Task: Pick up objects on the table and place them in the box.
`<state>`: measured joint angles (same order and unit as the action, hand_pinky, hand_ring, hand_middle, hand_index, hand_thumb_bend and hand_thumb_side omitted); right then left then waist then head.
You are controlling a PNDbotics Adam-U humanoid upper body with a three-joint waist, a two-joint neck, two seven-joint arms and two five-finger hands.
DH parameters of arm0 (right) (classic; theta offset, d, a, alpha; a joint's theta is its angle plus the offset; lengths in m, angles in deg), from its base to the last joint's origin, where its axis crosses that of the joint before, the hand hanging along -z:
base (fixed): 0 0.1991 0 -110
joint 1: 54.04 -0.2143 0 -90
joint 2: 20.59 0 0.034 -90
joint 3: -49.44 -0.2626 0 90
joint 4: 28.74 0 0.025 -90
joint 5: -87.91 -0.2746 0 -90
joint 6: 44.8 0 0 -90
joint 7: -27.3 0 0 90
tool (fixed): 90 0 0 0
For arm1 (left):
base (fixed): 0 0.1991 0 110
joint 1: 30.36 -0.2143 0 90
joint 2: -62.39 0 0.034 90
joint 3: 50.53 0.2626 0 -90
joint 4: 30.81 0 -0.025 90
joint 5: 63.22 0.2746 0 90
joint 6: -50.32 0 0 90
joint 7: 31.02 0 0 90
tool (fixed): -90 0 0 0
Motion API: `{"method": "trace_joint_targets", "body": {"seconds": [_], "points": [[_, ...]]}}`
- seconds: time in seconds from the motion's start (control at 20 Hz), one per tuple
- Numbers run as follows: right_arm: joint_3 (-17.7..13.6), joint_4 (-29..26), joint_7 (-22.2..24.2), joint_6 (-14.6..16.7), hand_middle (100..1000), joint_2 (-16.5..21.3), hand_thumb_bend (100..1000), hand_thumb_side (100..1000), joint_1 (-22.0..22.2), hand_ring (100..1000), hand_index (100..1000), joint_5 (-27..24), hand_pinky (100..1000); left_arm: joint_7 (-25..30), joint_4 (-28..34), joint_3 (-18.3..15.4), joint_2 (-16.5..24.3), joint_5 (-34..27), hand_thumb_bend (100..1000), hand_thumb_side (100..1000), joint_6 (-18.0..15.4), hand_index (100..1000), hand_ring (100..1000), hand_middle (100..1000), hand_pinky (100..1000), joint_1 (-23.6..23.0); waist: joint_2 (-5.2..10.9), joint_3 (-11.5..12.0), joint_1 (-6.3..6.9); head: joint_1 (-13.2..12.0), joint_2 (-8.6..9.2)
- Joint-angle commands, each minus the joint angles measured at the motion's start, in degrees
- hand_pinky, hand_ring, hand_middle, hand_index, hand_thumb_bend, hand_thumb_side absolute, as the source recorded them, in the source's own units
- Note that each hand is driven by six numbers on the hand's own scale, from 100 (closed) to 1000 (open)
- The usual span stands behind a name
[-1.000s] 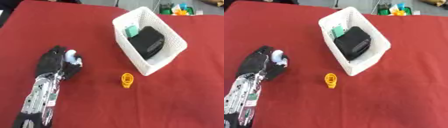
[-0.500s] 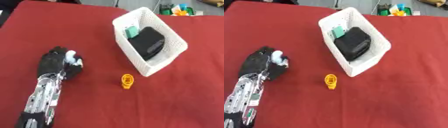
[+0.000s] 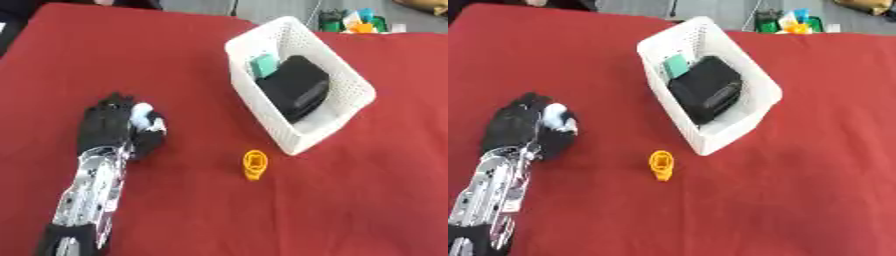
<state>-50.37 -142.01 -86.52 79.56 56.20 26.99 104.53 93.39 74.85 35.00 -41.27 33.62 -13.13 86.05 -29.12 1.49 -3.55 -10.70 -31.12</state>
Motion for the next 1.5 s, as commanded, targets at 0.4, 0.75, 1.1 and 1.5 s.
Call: {"method": "trace_joint_targets", "body": {"seconds": [0.4, 0.75, 1.1, 1.5], "points": [[0.05, -1.32, 0.28, 0.20, 612, 0.23, 211, 1000, 0.16, 755, 720, -0.41, 768, 0.33, 1.18, 0.21, -0.24, -0.73, 100, 1000, -0.03, 1000, 1000, 985, 1000, 0.69, 0.97, -0.12, 0.24, -0.27, 0.53], [0.02, -1.32, 0.11, 0.56, 612, 0.24, 199, 1000, 0.09, 755, 720, -0.68, 768, 1.63, 0.67, 0.31, -0.37, -0.26, 100, 1000, -0.28, 1000, 1000, 970, 1000, 0.73, 0.95, -0.19, 0.24, -0.31, 0.53], [-0.03, -1.32, 0.24, 0.69, 613, 0.26, 196, 1000, 0.05, 755, 721, -0.90, 769, 2.69, 0.47, 0.24, -0.49, 1.07, 100, 1000, -0.38, 1000, 1000, 965, 1000, 0.77, 0.86, -0.20, 0.25, -0.23, 0.48], [-0.11, -1.32, 0.14, 0.91, 613, 0.27, 188, 1000, -0.05, 755, 720, -1.11, 770, 3.24, 0.41, 0.33, -0.64, 1.62, 100, 726, 0.16, 945, 988, 887, 979, 0.71, 0.81, -0.09, 0.13, -0.27, 0.43]]}}
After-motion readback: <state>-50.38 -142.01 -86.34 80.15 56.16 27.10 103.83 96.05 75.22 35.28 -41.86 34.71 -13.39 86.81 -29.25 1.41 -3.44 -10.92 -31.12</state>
